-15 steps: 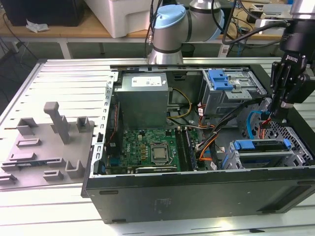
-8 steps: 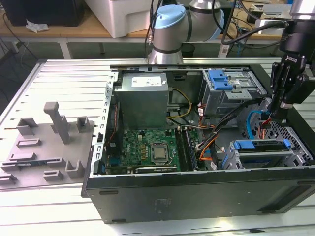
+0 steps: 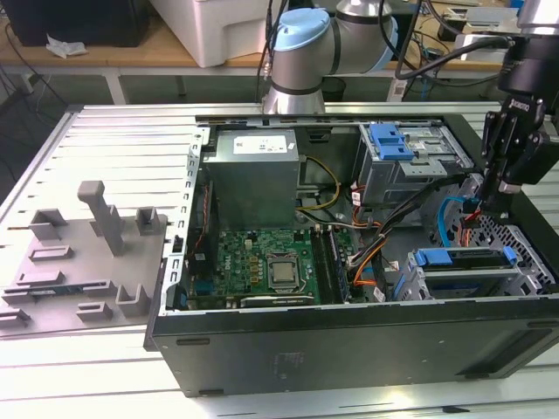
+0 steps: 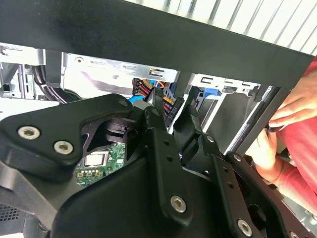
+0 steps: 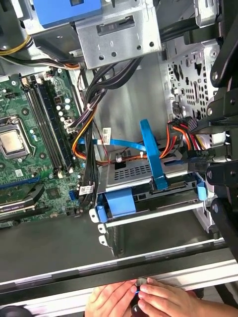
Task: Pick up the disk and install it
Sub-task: 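Insert the first disk wire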
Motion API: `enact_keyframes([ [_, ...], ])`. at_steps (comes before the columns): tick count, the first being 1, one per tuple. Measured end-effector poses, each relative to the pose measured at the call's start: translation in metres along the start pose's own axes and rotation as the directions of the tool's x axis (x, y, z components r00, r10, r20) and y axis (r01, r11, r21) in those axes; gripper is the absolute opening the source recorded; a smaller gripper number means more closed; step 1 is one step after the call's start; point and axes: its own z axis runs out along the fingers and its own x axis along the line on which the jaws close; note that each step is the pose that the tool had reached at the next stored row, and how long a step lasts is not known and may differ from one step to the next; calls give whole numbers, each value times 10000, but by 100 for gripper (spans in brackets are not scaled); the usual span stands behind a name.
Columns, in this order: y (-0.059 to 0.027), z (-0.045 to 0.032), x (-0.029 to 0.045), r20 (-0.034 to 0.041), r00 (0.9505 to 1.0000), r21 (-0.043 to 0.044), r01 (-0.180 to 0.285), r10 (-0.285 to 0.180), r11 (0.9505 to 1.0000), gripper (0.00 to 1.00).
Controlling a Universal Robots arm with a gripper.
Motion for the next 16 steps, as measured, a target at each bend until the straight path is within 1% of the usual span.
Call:
enact_keyframes([
  [4,-2,5,3,-48,10000,-13,-26,26,10000,36],
  [10,-3,15,3,-78,10000,-26,-56,55,10000,36],
  [15,-3,21,1,-89,9999,-31,-72,71,10000,36],
  [16,-3,22,1,-89,9999,-31,-73,73,10000,34],
])
